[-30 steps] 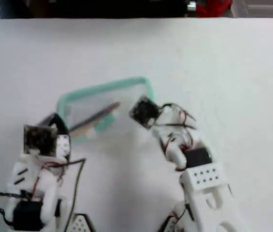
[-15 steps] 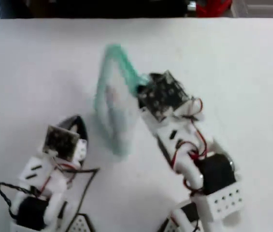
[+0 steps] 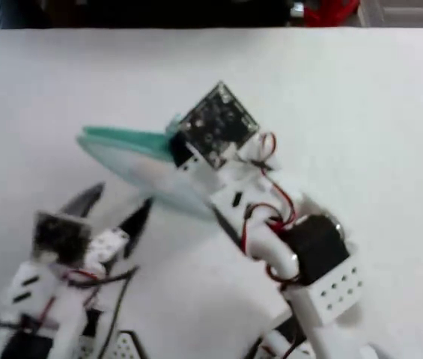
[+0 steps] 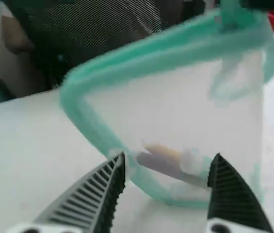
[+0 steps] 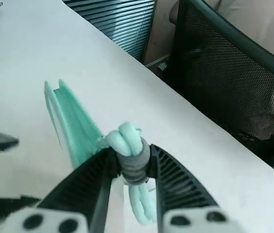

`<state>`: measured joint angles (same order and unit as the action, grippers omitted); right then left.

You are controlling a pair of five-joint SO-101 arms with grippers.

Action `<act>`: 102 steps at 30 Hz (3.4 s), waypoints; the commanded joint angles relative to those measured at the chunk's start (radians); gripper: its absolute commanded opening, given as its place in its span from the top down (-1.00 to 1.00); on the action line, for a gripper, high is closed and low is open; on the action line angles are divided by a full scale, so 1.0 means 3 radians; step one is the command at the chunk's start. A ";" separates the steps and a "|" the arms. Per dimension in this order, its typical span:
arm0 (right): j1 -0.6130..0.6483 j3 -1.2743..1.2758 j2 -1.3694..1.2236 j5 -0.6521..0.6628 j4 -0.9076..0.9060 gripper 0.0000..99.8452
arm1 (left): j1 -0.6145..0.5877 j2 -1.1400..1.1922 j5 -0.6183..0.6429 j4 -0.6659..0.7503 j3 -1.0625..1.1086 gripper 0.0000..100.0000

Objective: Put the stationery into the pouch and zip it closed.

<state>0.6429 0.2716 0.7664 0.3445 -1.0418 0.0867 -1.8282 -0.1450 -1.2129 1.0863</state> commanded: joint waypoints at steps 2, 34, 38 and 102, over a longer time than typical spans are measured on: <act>-0.0038 0.0174 0.0033 0.0113 -0.0008 0.96 | -0.0151 0.0023 -0.0583 -0.0041 -0.0731 0.44; 0.0125 0.1156 0.0013 0.1079 -0.1061 0.96 | -0.0954 0.1174 -0.0803 -0.0159 -0.1207 0.44; 0.0136 0.1560 -0.0079 0.1294 -0.0908 0.96 | -0.0836 0.1184 -0.1171 -0.0419 -0.1161 0.44; -0.1788 -0.0266 -0.2949 -0.0588 0.0729 0.96 | -0.0903 0.1174 0.0471 0.2010 0.1279 0.44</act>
<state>0.1580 0.1964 -0.2048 0.3475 -0.8470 -0.1634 -1.4784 -0.0499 -0.6099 1.4745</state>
